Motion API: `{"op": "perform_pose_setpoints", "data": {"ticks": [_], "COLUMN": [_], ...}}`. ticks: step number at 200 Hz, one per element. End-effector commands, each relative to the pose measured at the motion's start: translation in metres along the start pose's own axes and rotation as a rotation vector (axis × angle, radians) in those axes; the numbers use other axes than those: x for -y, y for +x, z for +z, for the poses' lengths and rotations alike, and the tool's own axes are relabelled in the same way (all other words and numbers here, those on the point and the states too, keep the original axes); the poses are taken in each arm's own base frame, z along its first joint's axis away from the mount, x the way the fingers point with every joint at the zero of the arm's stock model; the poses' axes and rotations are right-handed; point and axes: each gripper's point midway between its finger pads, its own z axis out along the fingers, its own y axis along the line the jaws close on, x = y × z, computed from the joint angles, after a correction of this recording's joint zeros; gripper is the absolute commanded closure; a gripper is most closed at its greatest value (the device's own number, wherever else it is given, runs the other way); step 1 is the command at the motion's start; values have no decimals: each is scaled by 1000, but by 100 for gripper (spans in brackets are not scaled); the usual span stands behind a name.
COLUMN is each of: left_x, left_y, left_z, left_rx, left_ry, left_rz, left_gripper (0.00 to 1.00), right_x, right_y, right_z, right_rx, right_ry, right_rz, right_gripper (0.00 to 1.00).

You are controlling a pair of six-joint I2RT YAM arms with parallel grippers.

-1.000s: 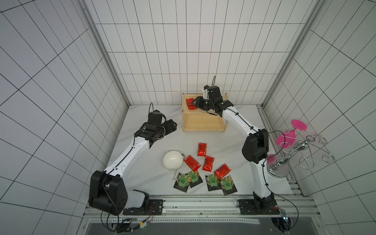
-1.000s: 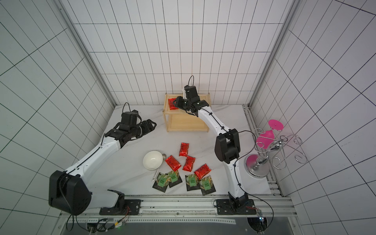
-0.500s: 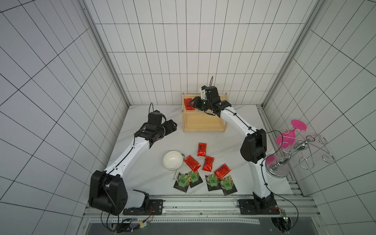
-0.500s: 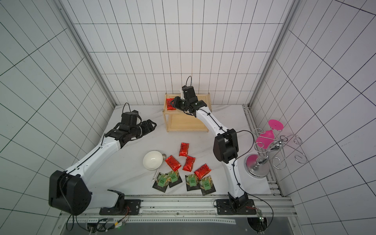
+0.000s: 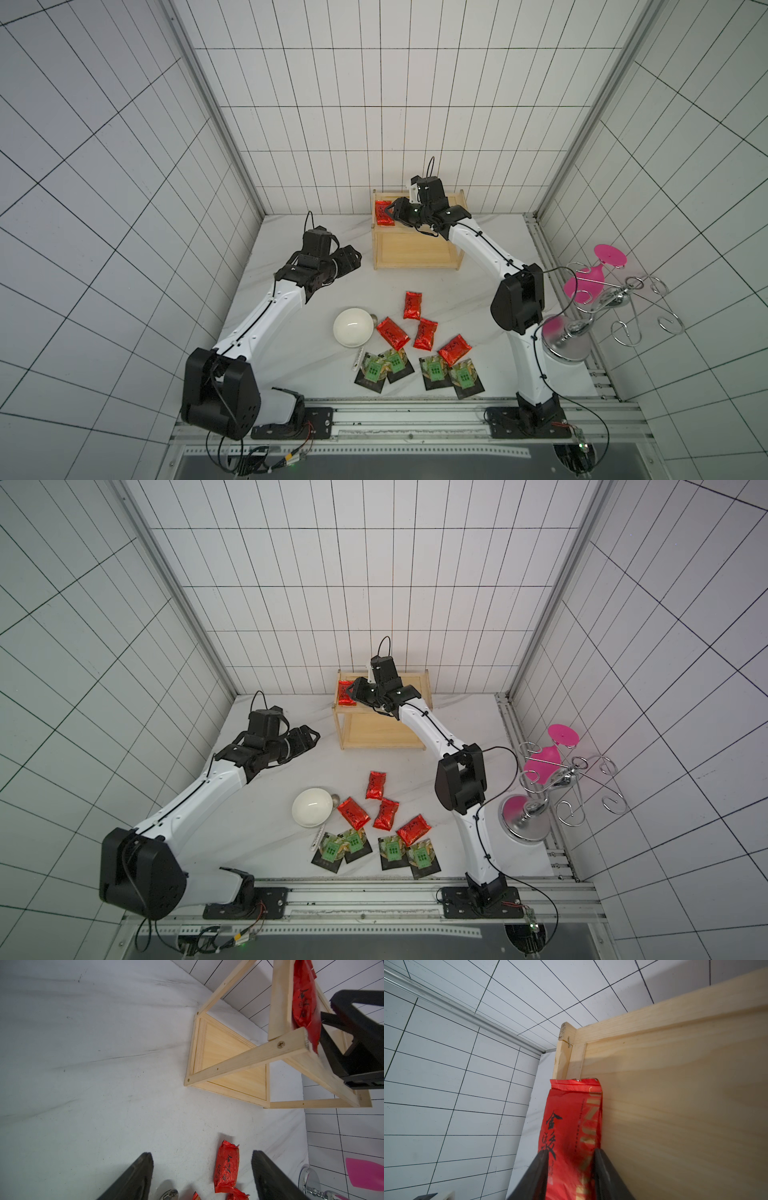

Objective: Place the tea bags on the shelf by color
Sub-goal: Place the tea bag on the shelf.

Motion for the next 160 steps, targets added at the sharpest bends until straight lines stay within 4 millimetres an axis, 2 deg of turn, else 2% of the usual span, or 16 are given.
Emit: {"op": "perform_pose_setpoints", "data": {"ticks": [1, 65, 107, 135, 160], "left_x": [2, 2, 3, 2, 2], "left_y": [-2, -2, -4, -3, -3], "left_z": [0, -2, -3, -4, -4], "left_rx": [16, 20, 24, 26, 25], "left_ry": [16, 20, 22, 22, 24], "left_rz": [10, 7, 6, 7, 4], "left_gripper": [22, 22, 22, 22, 22], "right_x": [-23, -30, -29, -20, -10], "right_y": [-10, -2, -7, -11, -11], "right_z": [-21, -17, -22, -29, -33], "right_rx": [50, 29, 48, 68, 78], "right_ry": [-31, -55, -41, 25, 70], "right_rz": [-12, 0, -11, -39, -47], "right_gripper": [60, 60, 60, 60, 54]}}
